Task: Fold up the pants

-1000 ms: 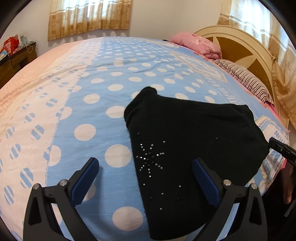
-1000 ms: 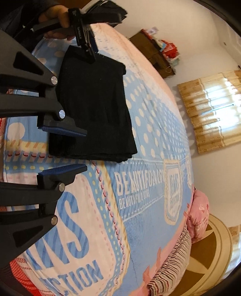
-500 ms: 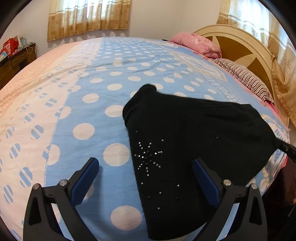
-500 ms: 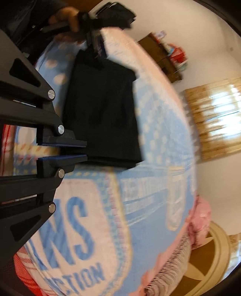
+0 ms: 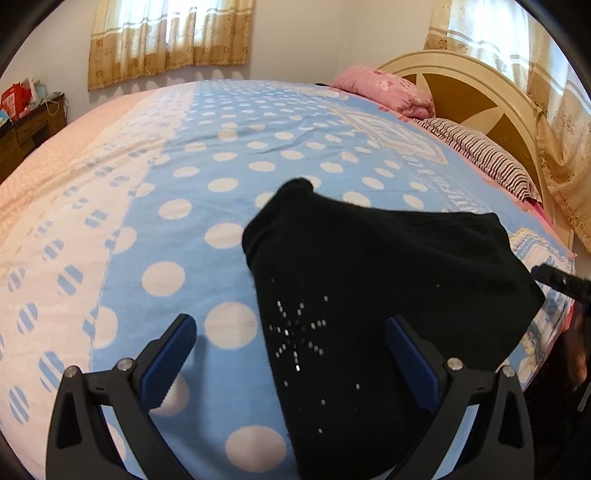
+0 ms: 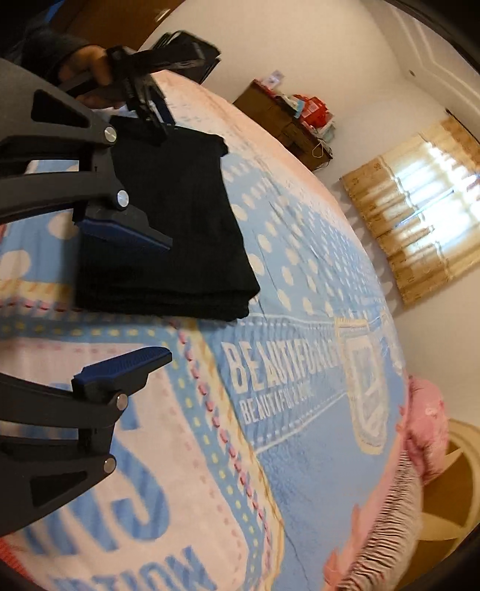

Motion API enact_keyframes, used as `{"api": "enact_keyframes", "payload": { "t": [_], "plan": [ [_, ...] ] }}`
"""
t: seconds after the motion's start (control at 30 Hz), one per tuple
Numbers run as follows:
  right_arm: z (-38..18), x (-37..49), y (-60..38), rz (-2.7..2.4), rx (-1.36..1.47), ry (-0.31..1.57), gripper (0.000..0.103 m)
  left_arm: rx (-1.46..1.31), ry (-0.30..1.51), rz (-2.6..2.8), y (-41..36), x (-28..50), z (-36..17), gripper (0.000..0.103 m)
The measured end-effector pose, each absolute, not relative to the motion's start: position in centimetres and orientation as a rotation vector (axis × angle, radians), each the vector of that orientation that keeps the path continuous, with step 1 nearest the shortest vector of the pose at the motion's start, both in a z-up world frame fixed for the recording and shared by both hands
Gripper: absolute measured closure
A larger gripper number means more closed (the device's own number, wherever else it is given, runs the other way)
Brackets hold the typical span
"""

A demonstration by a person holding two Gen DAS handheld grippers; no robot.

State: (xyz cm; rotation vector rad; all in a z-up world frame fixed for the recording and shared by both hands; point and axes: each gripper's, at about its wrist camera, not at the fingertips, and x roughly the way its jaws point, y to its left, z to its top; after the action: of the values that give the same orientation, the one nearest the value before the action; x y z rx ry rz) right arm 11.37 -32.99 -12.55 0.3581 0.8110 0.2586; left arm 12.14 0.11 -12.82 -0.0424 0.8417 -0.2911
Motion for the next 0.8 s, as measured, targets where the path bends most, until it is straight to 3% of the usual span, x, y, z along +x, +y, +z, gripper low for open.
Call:
{"api": "enact_keyframes", "payload": {
  "t": [0.17, 0.6, 0.8],
  "plan": [
    [-14.6, 14.3, -32.3, 0.290, 0.429, 0.892, 0.048, -0.029, 0.854, -0.307, -0.4, 13.0, -13.0, 0.000],
    [-15.3, 15.5, -31.3, 0.275, 0.415, 0.860, 0.048, -0.028, 0.855, -0.329, -0.9, 13.7, -13.9, 0.000],
    [-15.6, 15.9, -31.2, 0.291, 0.447, 0.855, 0.056, -0.038, 0.840, -0.349, -0.9, 14.0, -14.0, 0.000]
  ]
}}
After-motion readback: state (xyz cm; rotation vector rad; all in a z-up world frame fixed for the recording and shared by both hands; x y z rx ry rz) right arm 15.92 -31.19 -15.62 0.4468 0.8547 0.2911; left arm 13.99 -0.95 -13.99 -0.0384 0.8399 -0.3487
